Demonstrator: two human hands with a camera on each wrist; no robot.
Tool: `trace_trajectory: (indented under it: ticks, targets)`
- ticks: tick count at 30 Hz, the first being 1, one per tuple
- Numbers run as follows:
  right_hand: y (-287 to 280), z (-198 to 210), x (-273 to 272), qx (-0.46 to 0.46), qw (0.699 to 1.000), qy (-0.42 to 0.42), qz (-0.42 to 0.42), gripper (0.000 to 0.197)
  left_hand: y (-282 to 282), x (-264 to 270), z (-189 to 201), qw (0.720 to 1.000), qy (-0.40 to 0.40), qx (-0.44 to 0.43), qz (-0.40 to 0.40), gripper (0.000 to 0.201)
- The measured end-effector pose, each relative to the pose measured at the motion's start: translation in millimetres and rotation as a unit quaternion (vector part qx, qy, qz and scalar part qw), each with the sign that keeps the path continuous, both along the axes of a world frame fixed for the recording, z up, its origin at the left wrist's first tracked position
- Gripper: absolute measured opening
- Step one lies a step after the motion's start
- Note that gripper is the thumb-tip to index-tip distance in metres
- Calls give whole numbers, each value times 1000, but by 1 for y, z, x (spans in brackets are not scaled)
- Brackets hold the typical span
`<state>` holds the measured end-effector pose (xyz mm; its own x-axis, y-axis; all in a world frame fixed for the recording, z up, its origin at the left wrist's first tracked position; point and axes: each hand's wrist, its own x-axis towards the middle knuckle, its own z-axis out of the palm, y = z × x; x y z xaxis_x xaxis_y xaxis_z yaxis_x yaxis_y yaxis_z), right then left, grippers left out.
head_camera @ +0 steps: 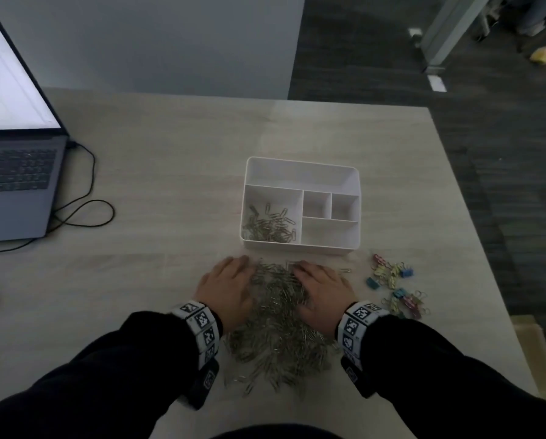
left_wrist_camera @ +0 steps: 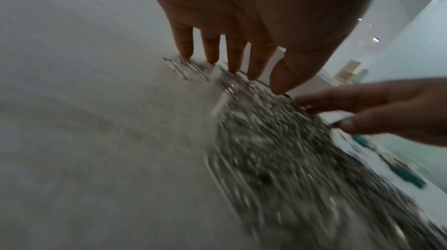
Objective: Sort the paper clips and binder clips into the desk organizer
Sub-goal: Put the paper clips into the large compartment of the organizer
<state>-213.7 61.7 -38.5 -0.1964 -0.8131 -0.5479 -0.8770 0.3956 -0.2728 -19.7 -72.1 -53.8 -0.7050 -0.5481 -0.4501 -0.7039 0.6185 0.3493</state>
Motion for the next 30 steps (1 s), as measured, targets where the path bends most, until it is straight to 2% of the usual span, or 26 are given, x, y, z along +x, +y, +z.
trace_trajectory:
  ticks: [3, 5, 7, 9, 11, 13, 16, 20, 25, 30]
  targets:
    - [9, 0, 15, -10, 999, -9, 43, 77, 26, -1, -5, 997, 6, -9, -83, 83]
    - [15, -1, 20, -12, 998, -16, 63, 78, 33, 2, -8, 995, 24, -3, -101, 84]
    - [20, 1, 19, -26, 997, -25, 65, 77, 35, 5, -6, 994, 45, 2, -95, 82]
    - [23, 6, 15, -38, 998, -19, 44, 77, 34, 9, 0, 997, 28, -13, -76, 85]
    - [26, 9, 8, -27, 1000, 9, 7, 82, 29, 15, 6, 998, -11, -35, -45, 100]
    - [27, 10, 3, 1, 999, 27, -24, 95, 24, 20, 10, 997, -53, -48, -32, 115]
    - [26, 7, 5, 18, 999, 22, -29, 106, 21, 23, 10, 994, -84, -61, -40, 122]
    - [25, 0, 20, 9, 1000, -2, -8, 99, 28, 16, 9, 994, -76, -47, -55, 112]
    - [19, -6, 34, -4, 999, -41, -5, 73, 38, 5, 10, 997, -37, -15, -73, 73]
    - [10, -2, 37, 3, 998, -57, 5, 47, 37, -3, 5, 996, -14, 26, -80, 53]
